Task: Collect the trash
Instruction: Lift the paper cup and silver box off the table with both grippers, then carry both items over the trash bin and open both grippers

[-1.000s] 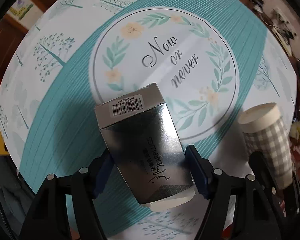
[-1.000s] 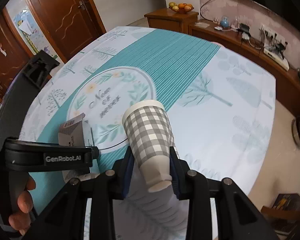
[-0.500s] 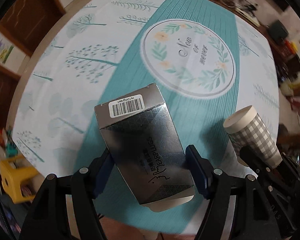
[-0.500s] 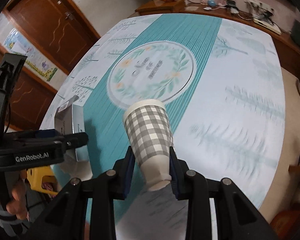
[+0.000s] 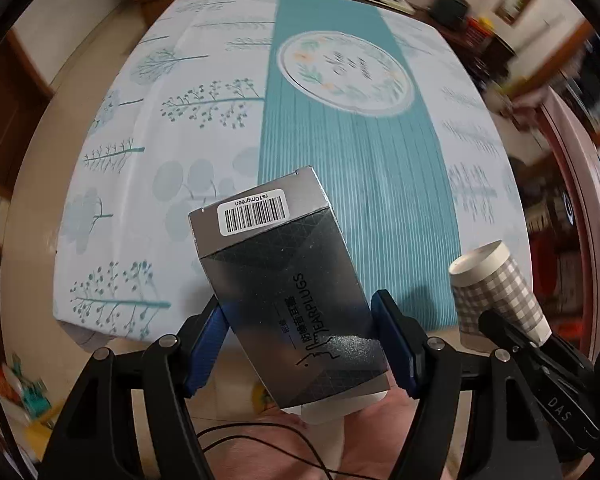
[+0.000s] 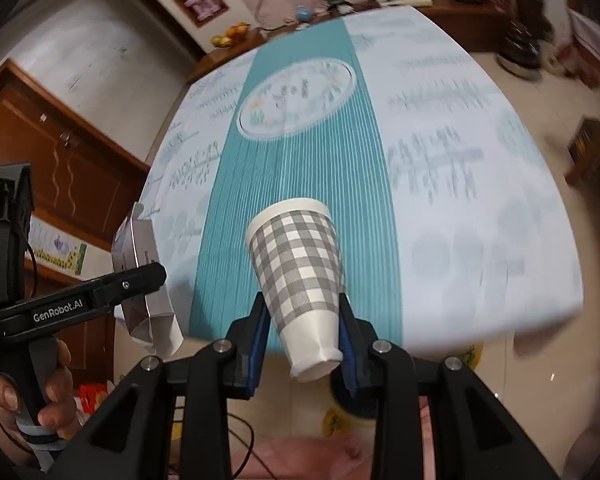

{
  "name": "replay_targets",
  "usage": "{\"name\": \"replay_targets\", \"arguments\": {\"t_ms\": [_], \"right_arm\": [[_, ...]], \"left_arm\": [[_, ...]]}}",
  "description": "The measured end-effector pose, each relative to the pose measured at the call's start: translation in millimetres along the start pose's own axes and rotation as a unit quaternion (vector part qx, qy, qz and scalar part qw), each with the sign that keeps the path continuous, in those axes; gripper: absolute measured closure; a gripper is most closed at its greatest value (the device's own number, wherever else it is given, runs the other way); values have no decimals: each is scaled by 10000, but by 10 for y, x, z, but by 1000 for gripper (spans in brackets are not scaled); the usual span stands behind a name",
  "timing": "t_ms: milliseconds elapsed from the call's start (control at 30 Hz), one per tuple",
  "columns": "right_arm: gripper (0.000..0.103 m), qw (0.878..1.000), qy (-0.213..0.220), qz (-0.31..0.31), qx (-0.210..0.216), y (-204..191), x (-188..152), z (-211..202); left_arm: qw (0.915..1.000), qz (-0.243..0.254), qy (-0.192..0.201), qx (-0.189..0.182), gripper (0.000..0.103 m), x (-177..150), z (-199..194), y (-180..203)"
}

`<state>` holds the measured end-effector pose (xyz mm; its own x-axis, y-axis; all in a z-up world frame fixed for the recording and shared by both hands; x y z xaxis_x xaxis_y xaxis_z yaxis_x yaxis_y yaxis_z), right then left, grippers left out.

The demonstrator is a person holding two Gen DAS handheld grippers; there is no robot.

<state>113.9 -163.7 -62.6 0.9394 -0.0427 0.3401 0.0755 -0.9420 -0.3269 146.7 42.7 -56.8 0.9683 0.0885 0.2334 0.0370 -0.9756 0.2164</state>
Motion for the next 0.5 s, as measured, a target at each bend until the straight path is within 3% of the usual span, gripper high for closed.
{"name": "replay_targets", "arguments": {"t_ms": [267, 500], "right_arm": [[72, 9992, -211, 304, -167, -118, -685, -173], [72, 9977, -385, 546, -123, 14, -1120, -159]], "left_arm": [[9979, 588, -176, -201, 34, -564, -41, 171], [9941, 990, -330, -282, 34, -1038, 145, 414]]}}
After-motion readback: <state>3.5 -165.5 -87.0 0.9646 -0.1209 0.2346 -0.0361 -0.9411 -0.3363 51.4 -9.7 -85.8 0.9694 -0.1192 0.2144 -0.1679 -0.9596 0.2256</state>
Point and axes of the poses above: each gripper's, at about its wrist camera, not at the fingertips, and z roughly the way its jaws point, y to its right, x to its top, the point moved 3 cm from there along z, roughly the way its jaws point, and after that the axes turned 5 degrees about -x, right-handed, at the moved point
